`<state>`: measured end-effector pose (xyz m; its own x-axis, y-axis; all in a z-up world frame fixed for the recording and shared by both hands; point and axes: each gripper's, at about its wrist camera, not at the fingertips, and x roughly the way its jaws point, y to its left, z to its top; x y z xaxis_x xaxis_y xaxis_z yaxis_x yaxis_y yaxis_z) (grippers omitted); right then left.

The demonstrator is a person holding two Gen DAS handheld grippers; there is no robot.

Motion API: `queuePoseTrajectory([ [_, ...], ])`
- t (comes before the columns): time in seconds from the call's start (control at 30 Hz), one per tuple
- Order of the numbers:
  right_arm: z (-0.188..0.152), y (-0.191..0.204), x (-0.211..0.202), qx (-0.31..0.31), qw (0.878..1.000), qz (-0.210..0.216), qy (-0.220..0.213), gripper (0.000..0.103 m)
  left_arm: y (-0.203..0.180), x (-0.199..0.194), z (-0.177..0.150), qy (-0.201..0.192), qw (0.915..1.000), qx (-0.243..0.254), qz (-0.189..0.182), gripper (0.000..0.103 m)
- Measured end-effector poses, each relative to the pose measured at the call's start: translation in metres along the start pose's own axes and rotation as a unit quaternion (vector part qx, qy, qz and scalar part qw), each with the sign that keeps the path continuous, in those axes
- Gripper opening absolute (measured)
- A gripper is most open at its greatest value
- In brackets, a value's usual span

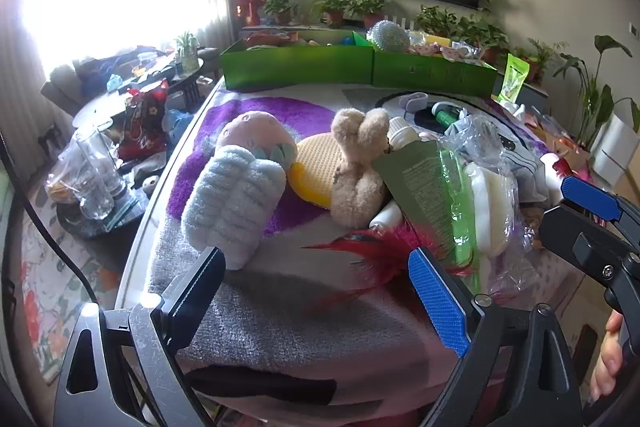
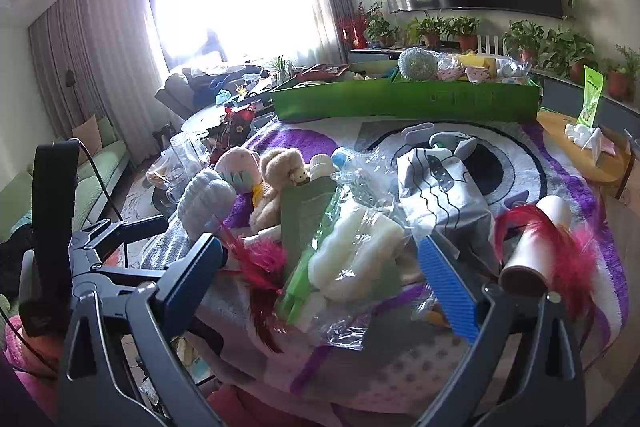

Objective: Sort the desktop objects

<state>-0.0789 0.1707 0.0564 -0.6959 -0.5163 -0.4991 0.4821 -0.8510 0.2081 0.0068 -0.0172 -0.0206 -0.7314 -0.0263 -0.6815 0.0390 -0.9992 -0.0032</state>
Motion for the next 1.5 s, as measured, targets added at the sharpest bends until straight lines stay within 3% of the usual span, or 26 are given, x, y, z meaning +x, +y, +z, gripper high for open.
queuePoseTrajectory([
  [0.6, -0.007, -0.011, 0.004, 0.023, 0.999, 0.000, 0.022, 0.099, 0.000, 0.000, -0.005, -0.004, 1.0000, 0.006, -0.002, 0.093],
  [1.5, -0.007, -0.004, -0.001, 0.014, 1.000, -0.002, 0.013, 0.099, -0.001, -0.008, -0.003, -0.023, 0.9997, 0.006, 0.007, 0.093],
])
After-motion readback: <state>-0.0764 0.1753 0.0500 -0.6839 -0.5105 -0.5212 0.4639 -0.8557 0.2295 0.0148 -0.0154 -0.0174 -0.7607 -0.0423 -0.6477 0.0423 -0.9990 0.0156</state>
